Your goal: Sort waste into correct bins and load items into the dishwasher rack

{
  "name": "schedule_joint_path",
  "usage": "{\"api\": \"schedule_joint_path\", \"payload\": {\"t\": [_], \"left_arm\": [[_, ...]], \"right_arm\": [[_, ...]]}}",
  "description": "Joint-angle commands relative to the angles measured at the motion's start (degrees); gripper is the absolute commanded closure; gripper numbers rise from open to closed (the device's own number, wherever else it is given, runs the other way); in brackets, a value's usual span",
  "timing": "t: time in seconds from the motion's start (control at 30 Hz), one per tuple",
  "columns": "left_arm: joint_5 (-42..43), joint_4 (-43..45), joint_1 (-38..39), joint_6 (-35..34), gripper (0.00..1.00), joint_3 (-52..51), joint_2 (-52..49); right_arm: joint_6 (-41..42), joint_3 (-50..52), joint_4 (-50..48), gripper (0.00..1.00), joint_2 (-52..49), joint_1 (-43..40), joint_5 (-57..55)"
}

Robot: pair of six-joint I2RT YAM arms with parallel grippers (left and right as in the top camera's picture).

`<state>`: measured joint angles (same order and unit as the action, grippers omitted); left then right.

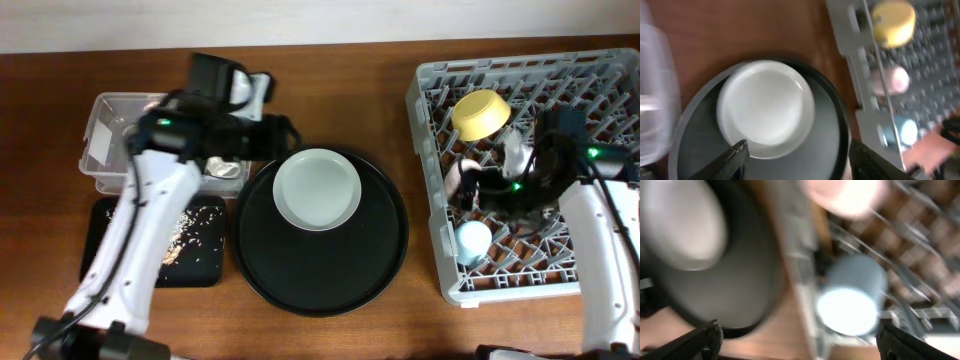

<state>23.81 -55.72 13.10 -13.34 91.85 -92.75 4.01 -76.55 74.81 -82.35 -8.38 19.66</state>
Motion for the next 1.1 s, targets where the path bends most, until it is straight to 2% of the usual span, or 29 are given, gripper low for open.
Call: {"api": "schedule_joint_path", "payload": {"t": [0.0,0.1,0.13,0.17,0.33,0.47,0.53,0.6,0.67,0.77,1.07], "left_arm": [[-5.9,0.0,-3.5,-0.3,0.28,1.8,2.5],[-12.5,-0.3,-5.7,-0.3,0.21,1.8,2.5],[-14.3,-0.3,-7.0,-0.3,0.07,1.8,2.5],[-14.7,-0.4,-7.9,-0.3,0.01,1.8,2.5],[-14.6,-0.6,-9.3,-0.3,0.01,1.8,2.5],[-14.6,-0.6,-9.3,-0.3,0.01,1.8,2.5],[-14.6,-0.6,-9.3,-0.3,0.01,1.8,2.5],[-14.7,-0.6,-9.3,-0.3,0.01,1.8,2.5],[-14.6,-0.6,-9.3,-0.3,0.01,1.8,2.5],[-14.6,-0.6,-9.3,-0.3,0.01,1.8,2.5],[-14.7,-0.6,-9.3,-0.3,0.01,1.8,2.5]], "right_arm": [[-3.2,-2.4,-1.9,0.01,0.3,7.0,10.7],[-3.2,-2.1,-5.3,0.01,-0.3,14.4,10.3],[-3.2,-2.1,-6.9,0.01,-0.9,18.1,10.1],[-3.2,-2.1,-8.4,0.01,-1.5,21.3,9.6],[-3.2,-2.1,-16.5,0.01,-5.3,33.0,6.0],[-3.2,-2.1,-22.6,0.02,-9.8,38.7,5.9],[-3.1,-2.1,-25.8,0.43,-12.4,40.1,3.9],[-3.1,-2.1,-28.2,0.56,-14.8,40.3,0.2],[0.5,-2.1,-30.1,0.62,-17.4,40.0,-6.6],[3.2,-2.1,-32.5,0.63,-21.0,39.8,-15.2],[6.9,-2.1,-37.8,0.62,-28.2,39.8,-26.7]]}}
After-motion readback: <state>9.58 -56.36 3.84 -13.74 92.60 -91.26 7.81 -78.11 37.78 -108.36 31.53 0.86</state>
